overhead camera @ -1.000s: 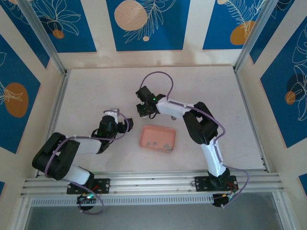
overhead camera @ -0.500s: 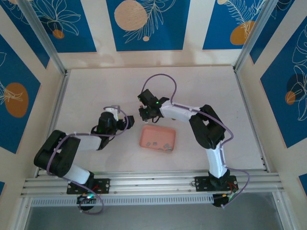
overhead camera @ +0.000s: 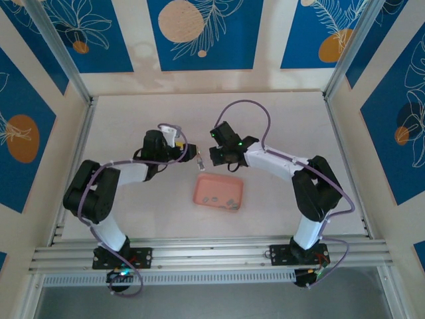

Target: Load the staples into the stapler

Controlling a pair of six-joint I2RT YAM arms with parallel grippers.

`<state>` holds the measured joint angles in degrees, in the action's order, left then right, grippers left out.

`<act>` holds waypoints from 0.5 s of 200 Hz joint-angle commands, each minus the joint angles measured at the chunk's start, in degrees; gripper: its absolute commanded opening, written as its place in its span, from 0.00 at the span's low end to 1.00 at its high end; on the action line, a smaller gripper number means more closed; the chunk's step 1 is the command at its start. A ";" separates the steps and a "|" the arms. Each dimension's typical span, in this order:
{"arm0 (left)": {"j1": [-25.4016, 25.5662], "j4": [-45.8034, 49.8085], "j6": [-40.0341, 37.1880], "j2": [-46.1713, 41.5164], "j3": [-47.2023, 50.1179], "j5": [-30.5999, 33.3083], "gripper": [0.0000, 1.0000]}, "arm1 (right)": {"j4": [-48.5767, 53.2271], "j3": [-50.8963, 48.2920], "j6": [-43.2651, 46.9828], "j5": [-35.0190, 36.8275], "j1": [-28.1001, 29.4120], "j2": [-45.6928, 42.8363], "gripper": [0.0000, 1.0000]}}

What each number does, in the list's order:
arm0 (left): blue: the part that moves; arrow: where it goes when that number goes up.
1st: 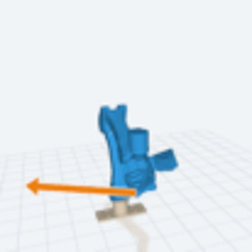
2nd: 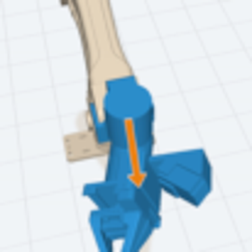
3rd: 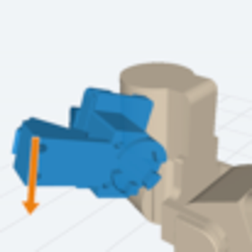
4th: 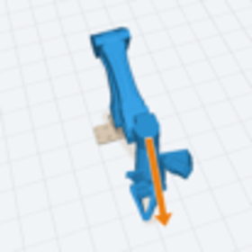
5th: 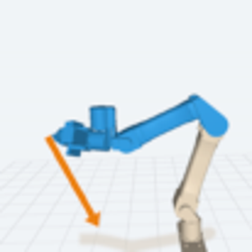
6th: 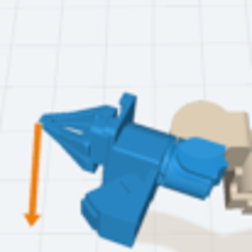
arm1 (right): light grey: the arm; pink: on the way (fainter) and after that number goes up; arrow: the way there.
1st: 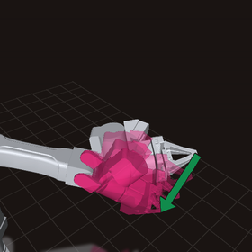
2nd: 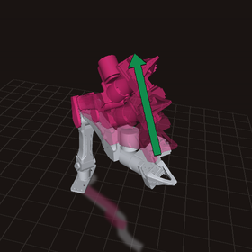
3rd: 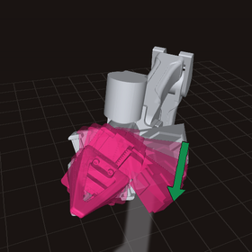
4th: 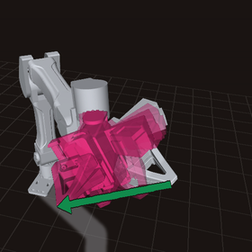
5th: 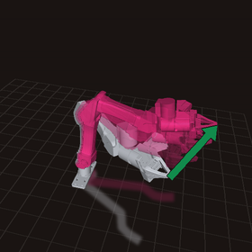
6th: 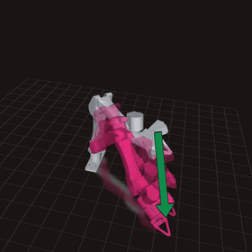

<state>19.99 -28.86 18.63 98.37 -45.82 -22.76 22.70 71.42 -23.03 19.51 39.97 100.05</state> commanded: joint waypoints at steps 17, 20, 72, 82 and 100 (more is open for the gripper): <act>-0.50 8.39 -6.47 5.15 -6.34 -5.55 0.76 | -0.50 -2.44 0.02 0.53 -0.42 -2.91 0.16; -0.54 8.65 -6.50 5.49 -6.76 -5.66 0.75 | -0.53 -2.60 -0.01 0.53 -0.48 -2.99 0.16; -0.42 13.17 -10.78 10.13 -12.48 -10.86 0.68 | -1.47 -4.60 0.24 0.27 -1.60 -4.76 0.16; -0.46 13.14 -11.29 10.60 -13.01 -12.09 0.67 | -1.54 -4.92 0.24 0.28 -1.77 -5.02 0.16; -0.40 13.85 -12.09 11.78 -13.86 -13.20 0.65 | -1.69 -5.40 0.18 0.22 -2.08 -5.38 0.16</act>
<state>19.99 -17.61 9.78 108.36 -57.43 -31.62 21.74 67.13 -23.03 19.53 38.33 96.68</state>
